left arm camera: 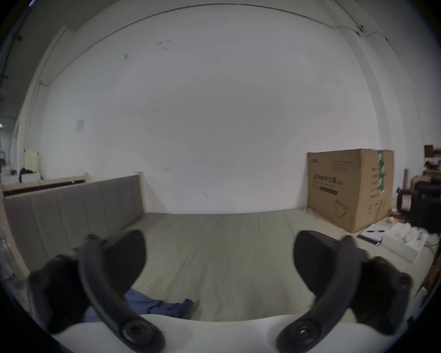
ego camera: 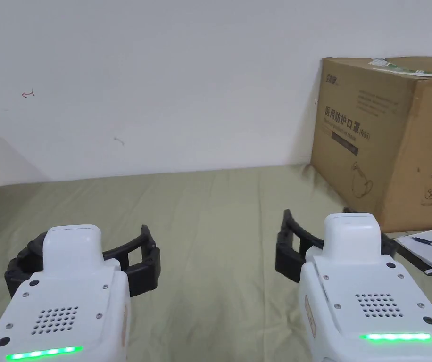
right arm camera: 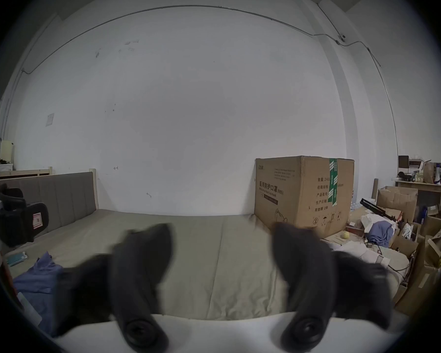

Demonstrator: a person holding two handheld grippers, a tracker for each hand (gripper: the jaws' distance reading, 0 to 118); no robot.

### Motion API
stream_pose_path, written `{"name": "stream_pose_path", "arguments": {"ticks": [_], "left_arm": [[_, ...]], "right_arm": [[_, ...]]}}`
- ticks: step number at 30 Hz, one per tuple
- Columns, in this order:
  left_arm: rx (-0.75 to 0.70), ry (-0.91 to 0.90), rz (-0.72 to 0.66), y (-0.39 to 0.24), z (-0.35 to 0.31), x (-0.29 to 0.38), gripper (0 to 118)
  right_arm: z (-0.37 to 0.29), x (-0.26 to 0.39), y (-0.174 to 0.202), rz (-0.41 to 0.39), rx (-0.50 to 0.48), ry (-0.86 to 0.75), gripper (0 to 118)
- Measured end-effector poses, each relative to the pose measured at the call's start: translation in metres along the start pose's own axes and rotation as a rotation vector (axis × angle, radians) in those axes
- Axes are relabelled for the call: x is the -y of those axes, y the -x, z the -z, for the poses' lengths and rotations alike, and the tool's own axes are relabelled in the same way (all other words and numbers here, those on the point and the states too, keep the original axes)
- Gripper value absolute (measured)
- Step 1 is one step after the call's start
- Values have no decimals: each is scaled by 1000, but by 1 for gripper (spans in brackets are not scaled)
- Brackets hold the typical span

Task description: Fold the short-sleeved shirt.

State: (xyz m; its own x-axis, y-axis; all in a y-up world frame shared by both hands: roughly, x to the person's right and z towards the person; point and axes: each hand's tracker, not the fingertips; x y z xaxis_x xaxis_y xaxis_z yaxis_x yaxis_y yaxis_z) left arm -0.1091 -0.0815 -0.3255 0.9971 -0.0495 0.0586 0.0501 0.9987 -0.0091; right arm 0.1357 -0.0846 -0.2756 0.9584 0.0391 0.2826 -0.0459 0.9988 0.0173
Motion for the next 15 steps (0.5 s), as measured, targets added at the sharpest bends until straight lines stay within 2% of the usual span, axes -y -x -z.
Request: {"name": "stream_pose_path", "arguments": {"ticks": [1,2,3,4,6,8,11,15], "left_arm": [[-6,-42,15,-3,-3,1,77],[-5,-82,29,-4,-5,2,40],[-35,-84,39,-6,-4,1,10],[-23,-56,45,-7,-2,-1,4],[47,-30,21,-1,-1,-1,1],[112,-19,-17,4,1,-3,0],[100,-29,-15,8,1,-4,0],[126,-14,-14,13,6,-8,0]], "right_arm": [[0,-1,2,-5,7,-4,38],[1,-2,4,-15,19,-11,24],[0,-1,6,-20,22,-18,17],[-1,-2,7,-23,21,-19,12],[-1,-4,8,-13,7,-7,0],[-2,-3,11,17,10,-16,0],[2,-4,11,41,9,10,0],[7,-5,16,28,8,19,0]]}}
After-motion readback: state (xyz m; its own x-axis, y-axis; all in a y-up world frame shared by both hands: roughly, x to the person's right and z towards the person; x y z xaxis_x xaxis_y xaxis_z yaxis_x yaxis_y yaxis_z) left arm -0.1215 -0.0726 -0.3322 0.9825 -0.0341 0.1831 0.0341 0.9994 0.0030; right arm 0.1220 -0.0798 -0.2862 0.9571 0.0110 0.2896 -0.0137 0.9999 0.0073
